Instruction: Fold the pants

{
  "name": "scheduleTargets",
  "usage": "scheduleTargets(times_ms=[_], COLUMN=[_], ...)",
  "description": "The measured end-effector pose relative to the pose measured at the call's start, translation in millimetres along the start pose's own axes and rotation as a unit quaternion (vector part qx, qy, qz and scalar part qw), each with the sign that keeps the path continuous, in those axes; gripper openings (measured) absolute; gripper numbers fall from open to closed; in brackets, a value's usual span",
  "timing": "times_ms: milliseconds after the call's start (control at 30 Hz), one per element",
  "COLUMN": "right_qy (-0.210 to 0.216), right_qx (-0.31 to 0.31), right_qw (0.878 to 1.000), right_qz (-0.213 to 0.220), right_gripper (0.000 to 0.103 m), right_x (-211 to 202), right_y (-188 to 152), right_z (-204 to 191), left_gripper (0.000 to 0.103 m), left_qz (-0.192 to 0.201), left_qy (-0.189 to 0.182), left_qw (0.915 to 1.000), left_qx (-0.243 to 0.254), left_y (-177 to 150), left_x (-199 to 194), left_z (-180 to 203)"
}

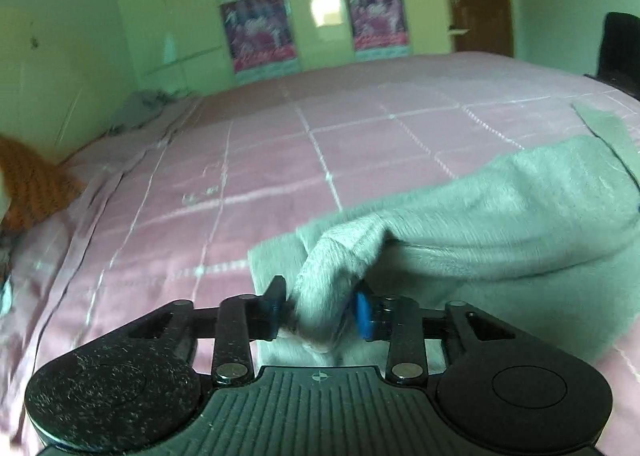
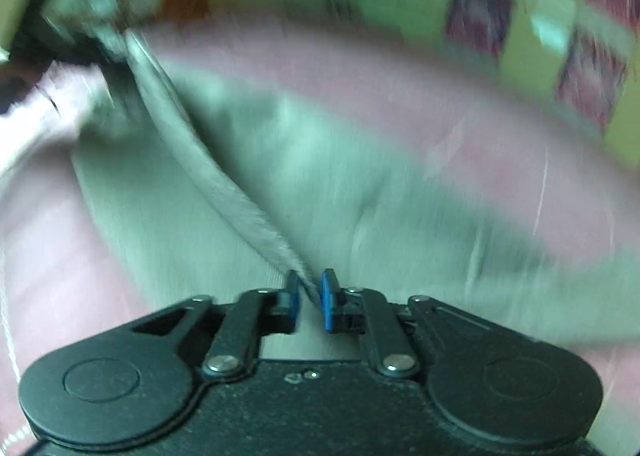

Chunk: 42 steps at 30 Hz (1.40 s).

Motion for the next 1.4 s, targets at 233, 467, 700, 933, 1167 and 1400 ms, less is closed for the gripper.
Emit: scheduleTargets(times_ms=[233, 467, 700, 933, 1167, 1400], right_qy=[0.008, 0.048, 0.033, 0.017, 0.056, 0.058], right_qx=[0.137, 0.309, 0.436, 0.419, 0.415, 0.406], right_qw=[0.989, 0.949, 0.899, 0.908, 0.902, 0.91], right_qz=[0.061, 0.041, -0.011, -0.026, 0.106, 0.066], right_gripper=[0.042, 0.044, 0.051, 0.012, 0.009, 0.011], right_x=[-46.0, -42.5, 2.0, 12.2, -52.1, -24.7], right_y=[-2.3, -12.8, -17.2, -17.0, -30.2, -96.8], right_z=[8.6, 37.9, 77.6, 88.8, 79.2, 19.4], left_gripper=[0.065, 0.065, 0.064, 0.022, 0.02, 0.02], left_qz=[-0.074, -0.045, -0.086, -0.101, -0.022, -0.128], left_qy=[0.067, -0.113, -0.169, -0.151, -0.164, -0.106], left_qw=[0.9944, 0.9441, 0.8855, 0.8922, 0.9095, 0.9365], left_qx=[-0.034, -0.307, -0.424, -0.413, -0.381, -0.309], left_y=[-40.0, -50.0, -58.8, -44.5, -5.2, -41.4], left_x=[-38.3, -63.0, -30.1, -15.3, -40.8, -7.0], left_z=[-14.7, -30.5, -20.0, -20.5, -44.1, -29.1])
Point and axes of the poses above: each gripper's, at about its wrist camera, not at the fingertips, and x roughly the way its jaws point, z to its right, y to its top, the point moved 6 cm from there along x, roughly the way its jaws point, and after that the axes turned 7 degrees about -z, right-handed, at the moved point
